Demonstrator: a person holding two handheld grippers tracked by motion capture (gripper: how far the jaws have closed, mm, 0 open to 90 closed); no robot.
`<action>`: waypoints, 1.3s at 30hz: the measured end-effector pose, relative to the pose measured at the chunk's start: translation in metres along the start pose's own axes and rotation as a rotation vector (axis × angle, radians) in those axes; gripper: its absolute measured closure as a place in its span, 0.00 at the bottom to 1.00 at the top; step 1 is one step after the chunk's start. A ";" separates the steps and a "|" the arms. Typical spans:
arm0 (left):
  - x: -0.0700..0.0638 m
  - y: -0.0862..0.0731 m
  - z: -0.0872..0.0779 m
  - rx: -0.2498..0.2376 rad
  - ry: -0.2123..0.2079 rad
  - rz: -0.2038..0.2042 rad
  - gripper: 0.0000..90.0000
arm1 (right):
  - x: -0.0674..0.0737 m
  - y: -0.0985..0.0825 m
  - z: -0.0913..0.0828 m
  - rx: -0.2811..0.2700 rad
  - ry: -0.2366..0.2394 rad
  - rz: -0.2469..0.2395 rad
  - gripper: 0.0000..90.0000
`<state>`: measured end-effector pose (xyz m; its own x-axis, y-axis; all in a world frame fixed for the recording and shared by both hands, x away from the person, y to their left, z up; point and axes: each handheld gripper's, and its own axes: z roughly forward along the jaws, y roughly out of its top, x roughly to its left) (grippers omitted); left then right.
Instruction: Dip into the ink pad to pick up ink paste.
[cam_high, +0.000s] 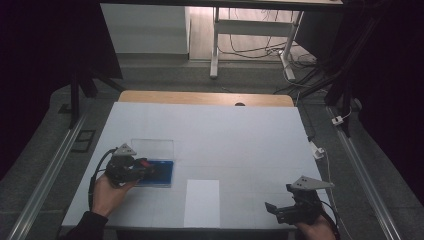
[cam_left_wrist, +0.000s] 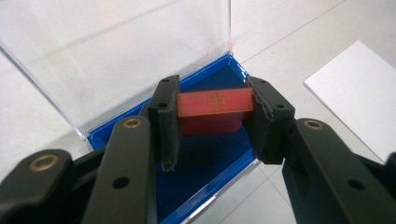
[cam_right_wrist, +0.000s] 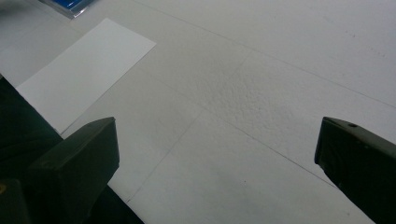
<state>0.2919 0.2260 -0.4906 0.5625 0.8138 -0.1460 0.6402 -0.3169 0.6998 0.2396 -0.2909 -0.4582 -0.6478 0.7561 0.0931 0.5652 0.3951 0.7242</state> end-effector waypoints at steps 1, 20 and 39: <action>0.000 0.000 0.000 -0.006 0.001 0.010 0.65 | 0.000 0.000 0.000 0.000 0.000 0.000 0.00; -0.016 0.009 -0.008 -0.032 -0.017 0.088 0.65 | 0.001 -0.001 -0.001 0.004 -0.005 -0.003 0.00; -0.040 0.023 -0.010 -0.059 -0.099 0.132 0.65 | 0.001 -0.001 -0.001 0.004 -0.005 -0.003 0.00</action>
<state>0.2791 0.1911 -0.4621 0.6899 0.7144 -0.1164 0.5277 -0.3863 0.7565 0.2383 -0.2909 -0.4582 -0.6468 0.7576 0.0871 0.5653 0.3996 0.7216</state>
